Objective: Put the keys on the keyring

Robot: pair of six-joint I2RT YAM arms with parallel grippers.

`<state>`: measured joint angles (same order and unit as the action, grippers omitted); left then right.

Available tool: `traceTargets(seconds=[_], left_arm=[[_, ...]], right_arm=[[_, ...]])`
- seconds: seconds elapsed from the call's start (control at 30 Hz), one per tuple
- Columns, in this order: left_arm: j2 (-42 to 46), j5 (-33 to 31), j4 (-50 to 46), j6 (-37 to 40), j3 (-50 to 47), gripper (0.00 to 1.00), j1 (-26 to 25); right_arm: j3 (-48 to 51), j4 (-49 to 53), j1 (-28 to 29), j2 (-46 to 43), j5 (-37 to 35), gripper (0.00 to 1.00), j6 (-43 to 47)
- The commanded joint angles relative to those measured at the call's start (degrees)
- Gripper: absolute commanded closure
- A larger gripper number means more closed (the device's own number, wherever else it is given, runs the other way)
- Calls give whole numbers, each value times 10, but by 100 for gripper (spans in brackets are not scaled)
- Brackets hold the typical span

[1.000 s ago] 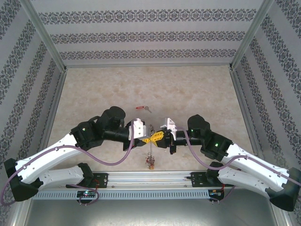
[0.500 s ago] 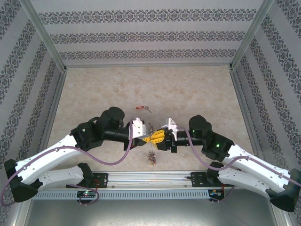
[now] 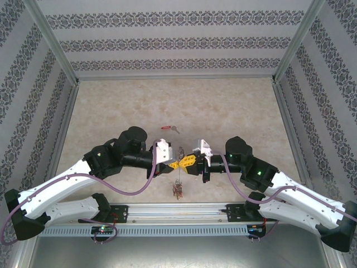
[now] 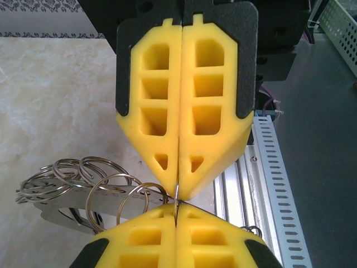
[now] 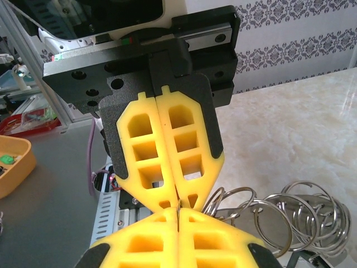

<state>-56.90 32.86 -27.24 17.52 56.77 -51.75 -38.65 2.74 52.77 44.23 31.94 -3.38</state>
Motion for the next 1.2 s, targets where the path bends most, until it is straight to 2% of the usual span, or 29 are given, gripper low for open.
traceTargets(seconds=[0.0, 0.47, 0.6, 0.7, 0.9, 0.93, 0.97, 1.03, 1.17], left_arm=[[-3, 20, 64, -13, 4, 99, 5], [-4, 53, 142, -57, -13, 88, 8], [0, 55, 155, -65, -16, 90, 10], [-2, 60, 152, -65, -15, 100, 10], [3, 59, 143, -59, -20, 100, 12], [3, 56, 140, -58, -20, 100, 13], [3, 49, 132, -57, -20, 100, 15], [2, 36, 107, -51, -16, 100, 21], [4, 22, 78, -53, -10, 100, 32]], right_arm=[[-16, -34, 8, -1, 5, 100, 2], [-7, -48, 9, -3, 6, 100, 4], [-8, -50, 9, 1, 12, 100, 1], [-6, -50, 9, 1, 13, 100, 0], [-6, -46, 9, -4, 3, 100, -2], [-6, -45, 9, -5, -1, 95, -3], [-7, -44, 9, -8, -6, 83, -6], [-7, -40, 9, -17, -25, 65, -13], [-6, -9, 8, -54, -77, 40, -21]])
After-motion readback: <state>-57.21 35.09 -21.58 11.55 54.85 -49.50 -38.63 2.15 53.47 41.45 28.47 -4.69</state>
